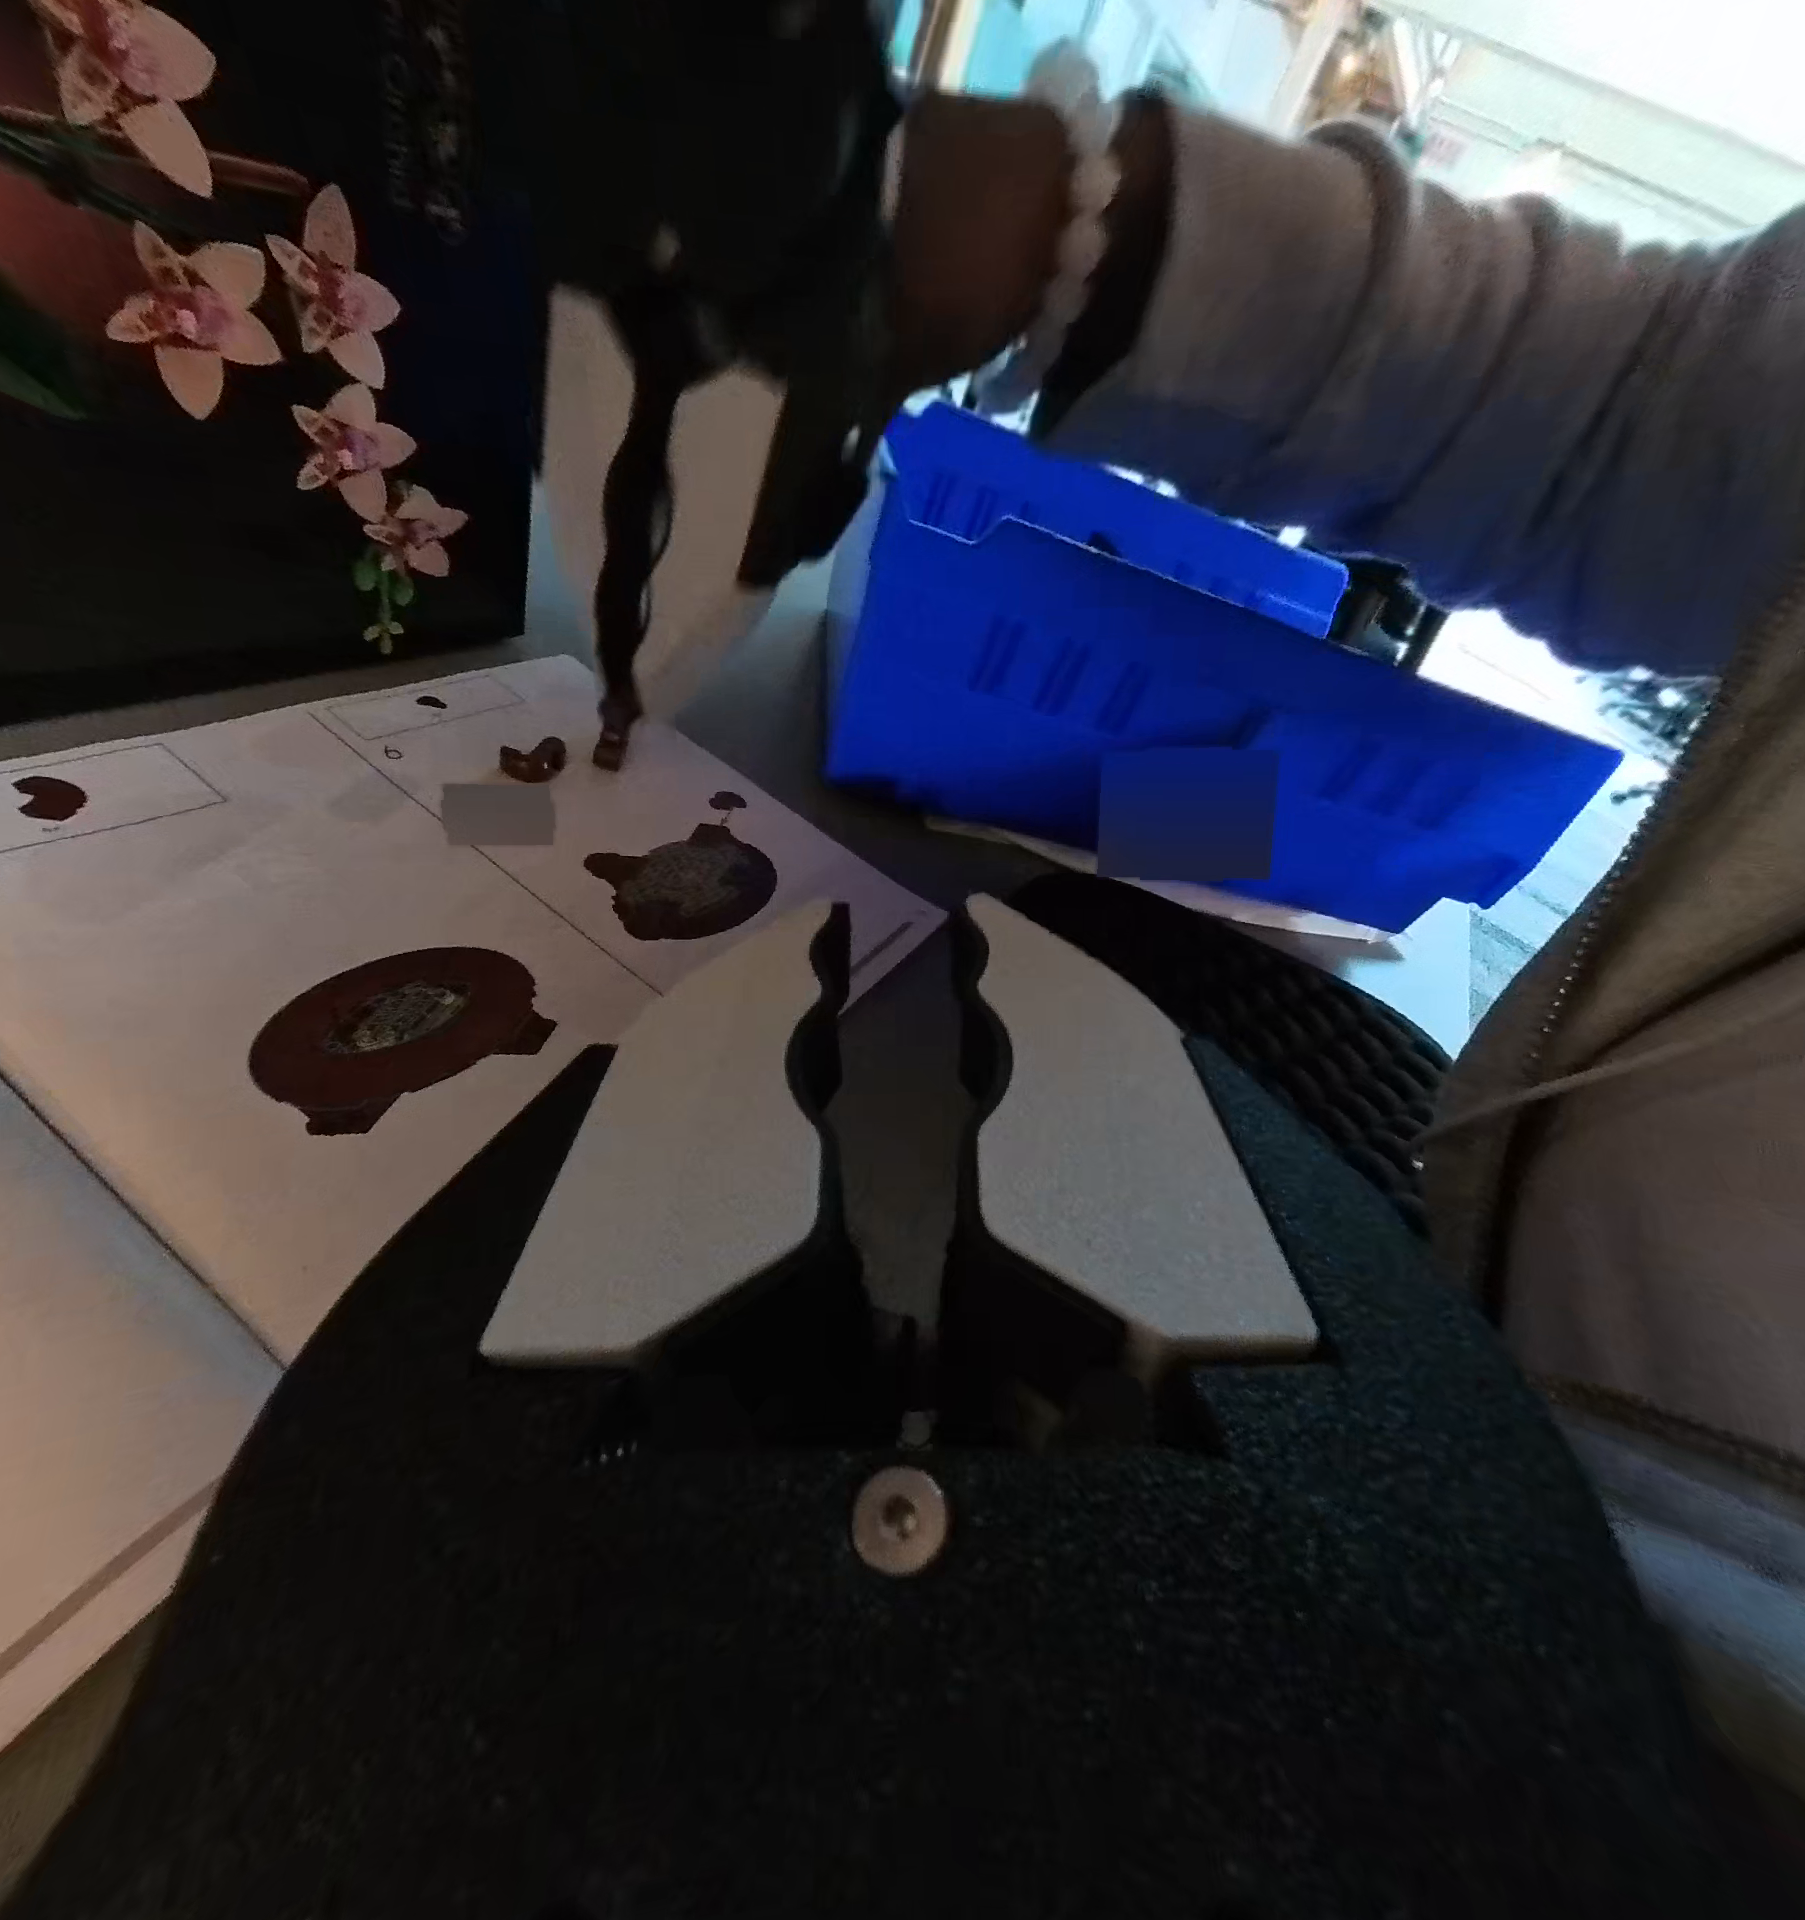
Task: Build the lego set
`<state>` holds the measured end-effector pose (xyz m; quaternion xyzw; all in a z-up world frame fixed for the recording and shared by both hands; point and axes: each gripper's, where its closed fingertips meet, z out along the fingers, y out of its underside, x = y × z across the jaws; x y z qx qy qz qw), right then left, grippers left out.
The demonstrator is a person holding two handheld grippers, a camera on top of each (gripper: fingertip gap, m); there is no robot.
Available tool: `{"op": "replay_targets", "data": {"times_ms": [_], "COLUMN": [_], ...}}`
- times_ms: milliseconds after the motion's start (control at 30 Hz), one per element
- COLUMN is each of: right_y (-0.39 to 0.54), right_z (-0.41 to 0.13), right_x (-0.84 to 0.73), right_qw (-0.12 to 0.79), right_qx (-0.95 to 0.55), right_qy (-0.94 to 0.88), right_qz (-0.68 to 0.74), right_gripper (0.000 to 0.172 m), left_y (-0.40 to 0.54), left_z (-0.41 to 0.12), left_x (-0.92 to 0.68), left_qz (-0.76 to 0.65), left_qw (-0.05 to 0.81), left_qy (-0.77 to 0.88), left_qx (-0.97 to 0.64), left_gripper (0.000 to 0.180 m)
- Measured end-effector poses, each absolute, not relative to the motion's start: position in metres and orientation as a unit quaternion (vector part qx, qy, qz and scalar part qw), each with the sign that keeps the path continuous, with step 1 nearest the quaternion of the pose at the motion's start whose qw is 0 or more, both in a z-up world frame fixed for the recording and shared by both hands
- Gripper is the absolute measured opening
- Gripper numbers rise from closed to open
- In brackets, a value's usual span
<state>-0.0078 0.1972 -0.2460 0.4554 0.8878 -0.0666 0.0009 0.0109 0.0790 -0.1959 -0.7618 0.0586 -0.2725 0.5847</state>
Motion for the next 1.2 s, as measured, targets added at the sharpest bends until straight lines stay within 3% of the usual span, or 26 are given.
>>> {"op": "replay_targets", "data": {"times_ms": [267, 400, 633, 733, 833, 900, 1000, 1200], "right_y": [0.204, 0.201, 0.204, 0.213, 0.225, 0.226, 0.214, 0.200], "right_z": [-0.266, -0.250, -0.133, -0.068, -0.060, -0.085, -0.126, -0.166], "right_x": [-0.014, -0.018, -0.021, 0.011, 0.059, 0.091, 0.122, 0.133], "right_qw": [0.017, -0.012, -0.251, -0.395, -0.458, -0.421, -0.323, -0.190], "right_qx": [0.459, 0.473, 0.474, 0.440, 0.417, 0.416, 0.421, 0.347], "right_qy": [0.887, 0.878, 0.808, 0.746, 0.736, 0.771, 0.813, 0.869], "right_qz": [-0.035, -0.069, -0.244, -0.308, -0.274, -0.235, -0.240, -0.298], "right_gripper": [0.011, 0.016, 0.020, 0.010, 0.021, 0.018, 0.000, 0.000], "left_y": [0.077, 0.077, 0.079, 0.079, 0.079, 0.080, 0.082, 0.084], "left_z": [-0.191, -0.191, -0.195, -0.195, -0.196, -0.198, -0.203, -0.208], "left_x": [0.007, 0.008, 0.008, 0.009, 0.008, 0.009, 0.012, 0.014], "left_qz": [-0.286, -0.285, -0.286, -0.279, -0.267, -0.258, -0.245, -0.220], "left_qw": [0.597, 0.598, 0.586, 0.586, 0.586, 0.582, 0.569, 0.561], "left_qy": [0.048, 0.050, 0.048, 0.050, 0.051, 0.054, 0.061, 0.070], "left_qx": [-0.748, -0.748, -0.757, -0.759, -0.763, -0.769, -0.782, -0.795], "left_gripper": [0.018, 0.018, 0.018, 0.018, 0.018, 0.018, 0.018, 0.017]}}
